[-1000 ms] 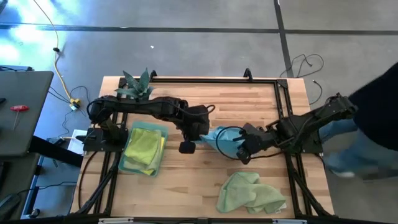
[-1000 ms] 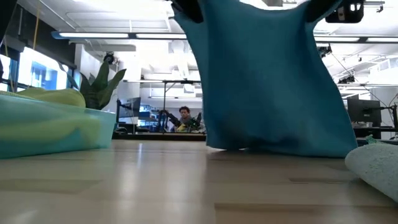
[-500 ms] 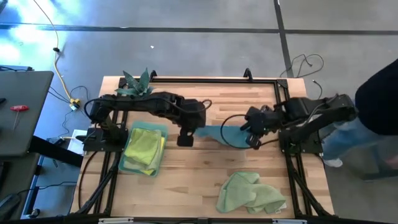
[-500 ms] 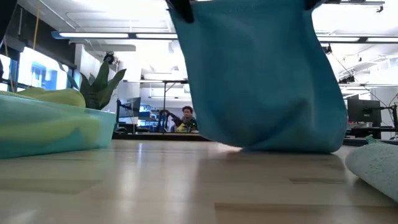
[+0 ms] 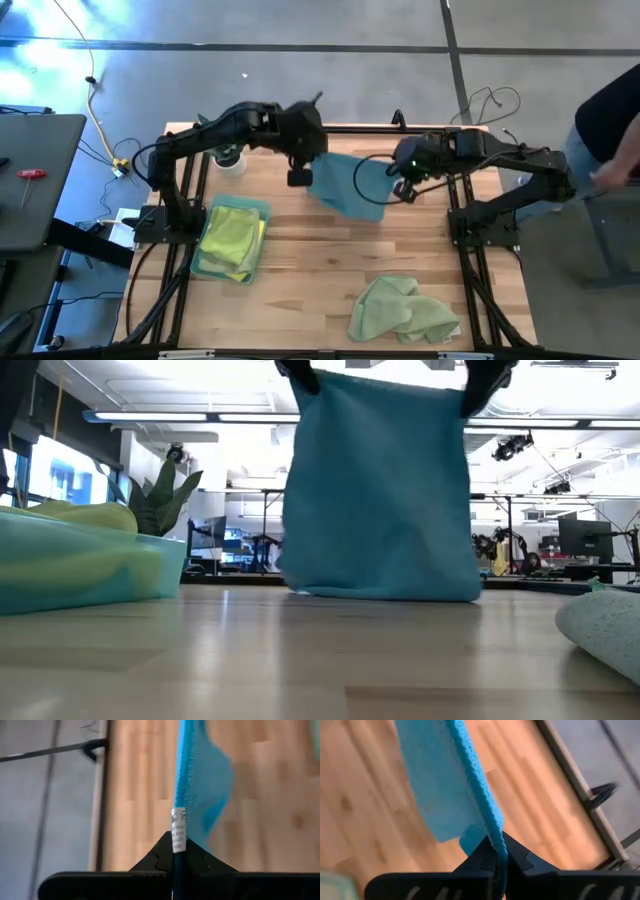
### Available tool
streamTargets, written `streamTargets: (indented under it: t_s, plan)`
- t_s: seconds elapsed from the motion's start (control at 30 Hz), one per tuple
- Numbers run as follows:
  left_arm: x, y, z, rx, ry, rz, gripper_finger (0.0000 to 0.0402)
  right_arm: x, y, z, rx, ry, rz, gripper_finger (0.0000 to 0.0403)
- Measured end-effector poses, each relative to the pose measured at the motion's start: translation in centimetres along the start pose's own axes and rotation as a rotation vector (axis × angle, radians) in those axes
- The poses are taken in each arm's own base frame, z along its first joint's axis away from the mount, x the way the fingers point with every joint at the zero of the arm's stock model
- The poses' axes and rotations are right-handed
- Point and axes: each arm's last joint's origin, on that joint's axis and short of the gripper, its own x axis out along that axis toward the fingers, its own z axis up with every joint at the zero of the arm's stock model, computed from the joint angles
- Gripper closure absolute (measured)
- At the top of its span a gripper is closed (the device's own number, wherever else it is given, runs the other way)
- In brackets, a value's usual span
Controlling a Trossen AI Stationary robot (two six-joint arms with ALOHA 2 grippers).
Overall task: Fold microfiber towels
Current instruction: Fold the blue microfiber towel
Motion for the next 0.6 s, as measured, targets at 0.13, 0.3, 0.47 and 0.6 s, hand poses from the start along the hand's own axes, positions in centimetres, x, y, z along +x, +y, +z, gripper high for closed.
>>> streamTargets:
  t_s: [0.13,0.3,0.47,0.6]
  plan:
    - [0.1,1.9,-0.4,0.038,0.029,0.136,0.0402,0.4,-1.3,1.1,-0.025,-0.065,-0.032,0.0403]
    - [0.7,3.4,-0.3,0.108,0.022,0.201,0.0402,0.7,-3.1,1.7,-0.06,-0.092,-0.142,0.0403]
    - [0.6,5.2,0.0,0.159,-0.015,0.321,0.0401,-0.7,-5.0,2.9,-0.053,-0.168,-0.238,0.0403]
    - [0.4,6.1,0.2,0.166,-0.035,0.396,0.0402,-2.5,-6.4,3.8,-0.014,-0.234,-0.265,0.0403]
